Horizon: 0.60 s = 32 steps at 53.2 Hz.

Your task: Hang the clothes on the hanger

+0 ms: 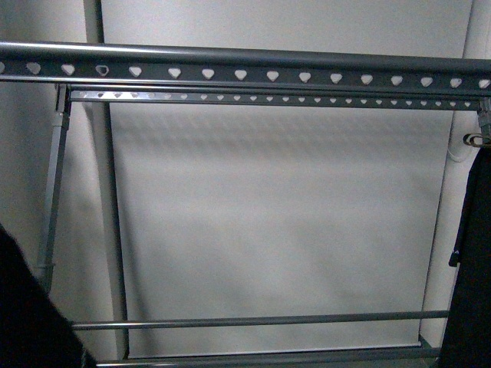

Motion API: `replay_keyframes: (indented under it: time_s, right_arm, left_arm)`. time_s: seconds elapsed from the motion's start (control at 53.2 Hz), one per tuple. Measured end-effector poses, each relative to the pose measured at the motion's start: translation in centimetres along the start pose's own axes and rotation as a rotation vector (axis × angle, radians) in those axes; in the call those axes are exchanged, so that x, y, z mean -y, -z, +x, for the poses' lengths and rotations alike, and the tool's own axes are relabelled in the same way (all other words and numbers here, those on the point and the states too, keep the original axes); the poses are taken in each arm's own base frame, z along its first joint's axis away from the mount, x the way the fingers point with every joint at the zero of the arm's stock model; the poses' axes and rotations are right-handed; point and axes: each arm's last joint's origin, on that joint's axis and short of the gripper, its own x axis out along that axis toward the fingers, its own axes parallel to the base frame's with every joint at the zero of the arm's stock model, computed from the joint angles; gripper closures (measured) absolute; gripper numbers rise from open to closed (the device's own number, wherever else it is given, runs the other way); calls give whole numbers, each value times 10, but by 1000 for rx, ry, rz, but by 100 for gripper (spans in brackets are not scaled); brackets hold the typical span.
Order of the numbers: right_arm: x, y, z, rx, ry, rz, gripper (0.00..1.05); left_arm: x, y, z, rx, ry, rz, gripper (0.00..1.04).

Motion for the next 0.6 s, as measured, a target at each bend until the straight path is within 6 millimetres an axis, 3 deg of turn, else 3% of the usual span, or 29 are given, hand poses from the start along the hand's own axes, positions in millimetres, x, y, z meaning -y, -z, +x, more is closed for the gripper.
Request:
replay_keyframes:
  time_s: [0.3,0.338,0.432,0.601]
  right_arm:
    - [0,0,0,0,0,0,7]
    - [0,0,0,0,0,0,7]
    - [0,0,0,0,-2,0,7]
    - [0,0,0,0,0,0,7]
  left_arm:
    - [0,0,0,-2,3,0,7]
    - [0,1,1,-66,73,-8,7]
    - [-7,-9,16,-112,14,-74,7]
    - [-28,-52,64,-124,-253,-260,7]
